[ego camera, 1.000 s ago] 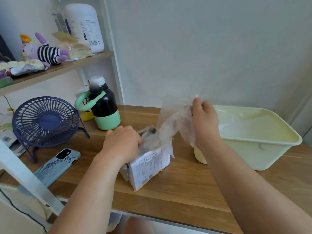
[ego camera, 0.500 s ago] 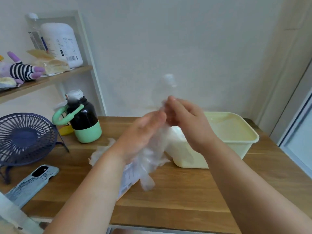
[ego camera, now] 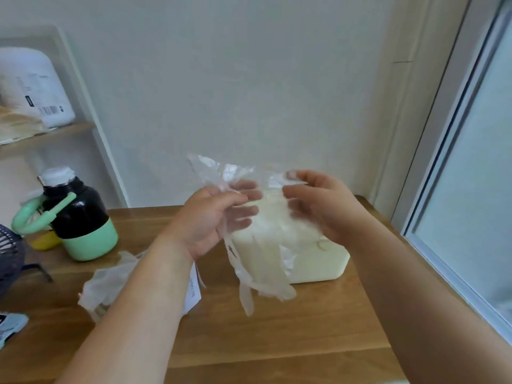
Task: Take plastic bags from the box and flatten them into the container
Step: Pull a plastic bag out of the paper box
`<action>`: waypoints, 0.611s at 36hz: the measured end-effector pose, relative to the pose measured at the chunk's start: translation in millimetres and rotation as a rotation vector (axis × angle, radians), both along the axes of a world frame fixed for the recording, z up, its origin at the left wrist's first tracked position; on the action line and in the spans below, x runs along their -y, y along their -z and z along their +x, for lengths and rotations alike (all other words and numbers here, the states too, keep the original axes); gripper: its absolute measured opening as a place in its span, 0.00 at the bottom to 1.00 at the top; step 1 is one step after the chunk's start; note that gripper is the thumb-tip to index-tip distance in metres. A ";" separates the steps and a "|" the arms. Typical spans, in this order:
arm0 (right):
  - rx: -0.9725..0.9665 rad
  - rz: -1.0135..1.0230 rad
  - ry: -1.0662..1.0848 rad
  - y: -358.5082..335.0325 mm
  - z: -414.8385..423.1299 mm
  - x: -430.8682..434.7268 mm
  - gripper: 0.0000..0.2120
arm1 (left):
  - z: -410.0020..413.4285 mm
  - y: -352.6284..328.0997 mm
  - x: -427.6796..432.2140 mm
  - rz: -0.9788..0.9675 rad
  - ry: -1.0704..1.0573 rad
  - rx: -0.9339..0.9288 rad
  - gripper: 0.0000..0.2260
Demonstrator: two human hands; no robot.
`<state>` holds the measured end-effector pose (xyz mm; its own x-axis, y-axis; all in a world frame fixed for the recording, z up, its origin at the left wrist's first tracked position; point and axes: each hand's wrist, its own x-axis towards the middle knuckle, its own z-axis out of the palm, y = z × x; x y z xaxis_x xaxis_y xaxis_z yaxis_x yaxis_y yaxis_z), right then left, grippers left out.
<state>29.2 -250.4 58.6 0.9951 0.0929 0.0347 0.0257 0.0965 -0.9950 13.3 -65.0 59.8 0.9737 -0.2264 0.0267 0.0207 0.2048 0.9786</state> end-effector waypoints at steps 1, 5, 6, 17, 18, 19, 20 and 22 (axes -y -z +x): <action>0.016 0.007 0.042 -2.5 2.6 2.8 0.14 | 3.2 -1.5 -1.1 0.044 -0.011 0.001 0.09; 0.036 0.079 0.191 -8.3 13.9 14.6 0.17 | 19.9 1.8 -8.5 0.265 -0.087 -0.020 0.13; 0.028 0.077 0.226 -7.2 17.4 17.9 0.18 | 24.6 4.0 -10.4 0.310 -0.157 -0.028 0.14; -0.178 -0.196 0.487 27.0 56.4 42.2 0.27 | 30.1 10.4 27.2 0.788 -0.681 0.829 0.15; -0.190 -0.230 0.483 30.6 59.7 43.5 0.27 | 30.9 11.3 34.0 0.845 -0.535 0.846 0.13; -0.193 -0.283 0.479 33.2 61.4 43.6 0.27 | 31.1 11.2 39.5 0.931 -0.377 0.816 0.12; -0.187 -0.368 0.475 35.1 62.6 43.7 0.27 | 33.9 12.4 44.0 1.036 -0.217 0.751 0.12; -0.135 -0.566 0.461 37.8 64.0 44.8 0.28 | 45.2 17.7 50.0 1.269 0.058 0.547 0.16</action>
<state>93.2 -295.2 20.7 0.9295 -0.3682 -0.0200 -0.1865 -0.4226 -0.8869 58.6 -114.9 42.1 0.8949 -0.4218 0.1458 -0.4444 -0.8118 0.3788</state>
